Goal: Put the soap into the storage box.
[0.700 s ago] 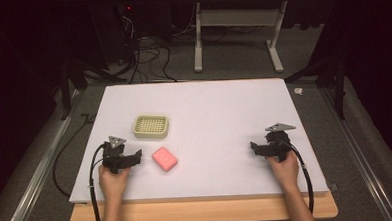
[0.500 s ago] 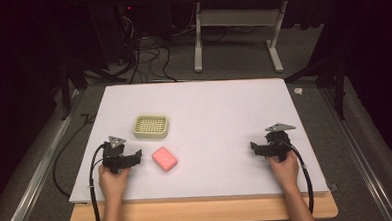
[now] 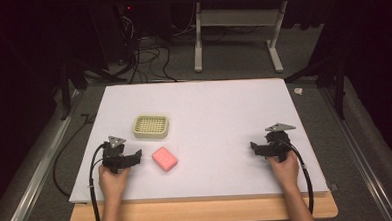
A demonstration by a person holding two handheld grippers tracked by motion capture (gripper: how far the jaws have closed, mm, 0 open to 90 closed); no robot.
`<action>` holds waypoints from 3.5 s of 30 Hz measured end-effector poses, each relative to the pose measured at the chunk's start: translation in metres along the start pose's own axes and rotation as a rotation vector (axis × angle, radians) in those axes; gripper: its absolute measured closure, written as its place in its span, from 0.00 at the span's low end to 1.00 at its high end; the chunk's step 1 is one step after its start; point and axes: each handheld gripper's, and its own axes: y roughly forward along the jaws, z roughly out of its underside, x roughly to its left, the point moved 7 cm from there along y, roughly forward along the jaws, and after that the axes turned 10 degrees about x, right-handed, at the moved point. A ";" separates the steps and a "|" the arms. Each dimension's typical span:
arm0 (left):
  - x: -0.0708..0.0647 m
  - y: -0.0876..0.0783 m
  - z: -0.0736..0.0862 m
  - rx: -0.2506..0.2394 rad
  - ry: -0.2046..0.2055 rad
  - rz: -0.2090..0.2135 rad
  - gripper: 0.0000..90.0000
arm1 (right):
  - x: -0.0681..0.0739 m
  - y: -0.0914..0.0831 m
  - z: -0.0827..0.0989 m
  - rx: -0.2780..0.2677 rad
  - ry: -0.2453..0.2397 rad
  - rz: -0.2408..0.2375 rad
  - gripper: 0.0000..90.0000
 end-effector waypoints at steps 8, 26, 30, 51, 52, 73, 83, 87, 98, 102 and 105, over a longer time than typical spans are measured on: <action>0.000 0.000 -0.001 0.004 -0.003 0.000 0.20 | 0.000 0.000 0.000 -0.001 -0.001 0.000 0.17; -0.006 -0.011 -0.005 -0.026 -0.018 0.029 0.16 | 0.000 0.000 0.000 -0.001 -0.003 0.000 0.17; -0.011 -0.020 -0.007 -0.051 -0.004 0.049 0.16 | 0.000 0.000 0.000 -0.002 -0.004 0.000 0.17; -0.043 -0.044 -0.007 -0.094 0.072 0.142 0.13 | 0.000 0.000 0.000 -0.001 -0.004 0.001 0.17; -0.044 -0.045 -0.007 -0.091 0.079 0.141 0.13 | 0.000 0.000 0.000 -0.001 -0.004 0.001 0.17; -0.087 -0.046 -0.007 -0.085 0.206 0.212 0.09 | 0.000 0.000 0.000 -0.001 -0.005 0.001 0.17; -0.101 -0.035 -0.008 -0.061 0.240 0.231 0.07 | 0.000 0.000 0.000 -0.001 -0.005 0.001 0.17; -0.104 -0.028 -0.006 -0.033 0.261 0.215 0.06 | 0.000 0.000 0.000 -0.001 -0.005 0.002 0.17; -0.112 -0.009 -0.004 0.017 0.302 0.228 0.05 | 0.000 0.000 0.000 -0.001 -0.005 0.001 0.17; -0.112 -0.006 -0.004 0.027 0.302 0.226 0.06 | 0.000 0.000 0.000 -0.002 -0.005 0.001 0.17; -0.112 -0.004 -0.004 0.029 0.300 0.226 0.07 | 0.000 0.000 0.000 -0.001 -0.005 0.001 0.17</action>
